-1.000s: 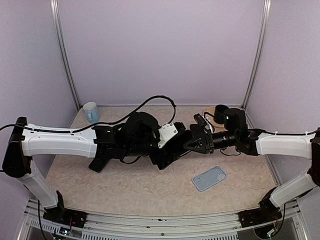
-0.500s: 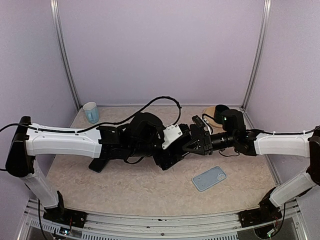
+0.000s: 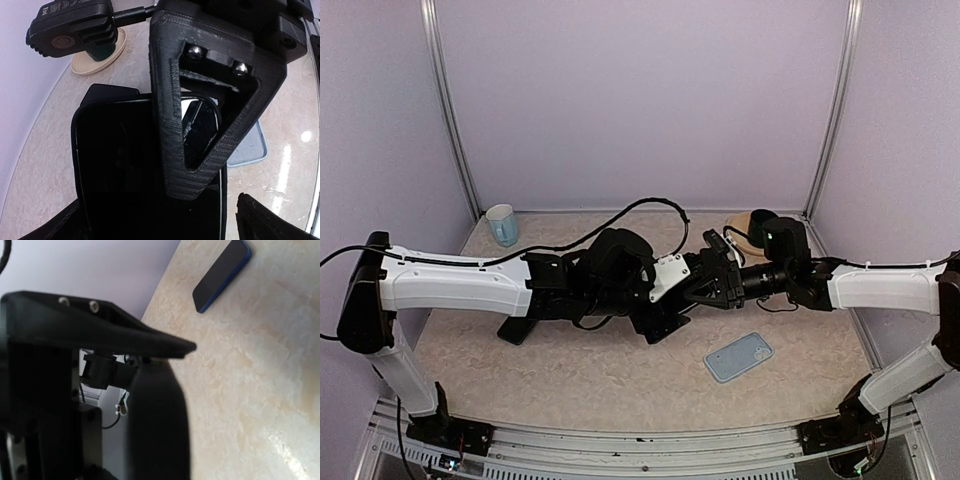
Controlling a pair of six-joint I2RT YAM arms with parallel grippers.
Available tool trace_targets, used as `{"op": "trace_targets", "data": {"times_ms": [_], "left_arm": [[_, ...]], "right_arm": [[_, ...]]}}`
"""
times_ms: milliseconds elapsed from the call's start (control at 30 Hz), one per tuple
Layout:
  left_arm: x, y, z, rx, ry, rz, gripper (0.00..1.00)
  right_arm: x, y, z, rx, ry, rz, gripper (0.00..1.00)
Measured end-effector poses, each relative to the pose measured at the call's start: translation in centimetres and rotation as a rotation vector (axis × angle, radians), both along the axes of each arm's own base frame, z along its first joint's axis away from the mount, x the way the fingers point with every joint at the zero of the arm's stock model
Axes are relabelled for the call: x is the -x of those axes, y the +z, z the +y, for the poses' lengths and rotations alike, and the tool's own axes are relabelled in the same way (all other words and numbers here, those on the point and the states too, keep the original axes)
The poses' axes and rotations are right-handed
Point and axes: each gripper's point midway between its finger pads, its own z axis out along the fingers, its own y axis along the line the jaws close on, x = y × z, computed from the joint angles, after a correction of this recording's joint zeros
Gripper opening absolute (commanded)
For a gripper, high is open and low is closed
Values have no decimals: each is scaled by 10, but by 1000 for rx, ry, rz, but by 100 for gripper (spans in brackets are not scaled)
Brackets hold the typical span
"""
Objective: Put the phone into the phone case
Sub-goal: Press the phone with the phone case against the phone.
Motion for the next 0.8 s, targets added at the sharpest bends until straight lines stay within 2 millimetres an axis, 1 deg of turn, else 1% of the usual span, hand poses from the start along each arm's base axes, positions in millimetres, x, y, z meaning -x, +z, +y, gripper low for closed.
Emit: {"op": "trace_targets", "data": {"times_ms": [133,200,367,500,633,700,733,800], "left_arm": [[-1,0,1,1,11,7,89],[-1,0,1,3,17,11,82],[-3,1,2,7,31,14,69],[-3,1,1,3,35,19,63],[-3,0,2,0,38,25,60],[-3,0,2,0,43,26,58],[-4,-1,2,0,45,27,57],[-5,-4,1,-1,55,34,54]], "right_arm": [[0,0,0,0,0,0,0],[0,0,0,1,0,1,0],[0,0,0,1,1,0,0],[0,-1,0,2,1,1,0],[0,-1,0,2,0,1,0],[0,-1,0,3,0,1,12],[0,-2,0,4,0,2,15],[-2,-4,0,8,-5,5,28]]}}
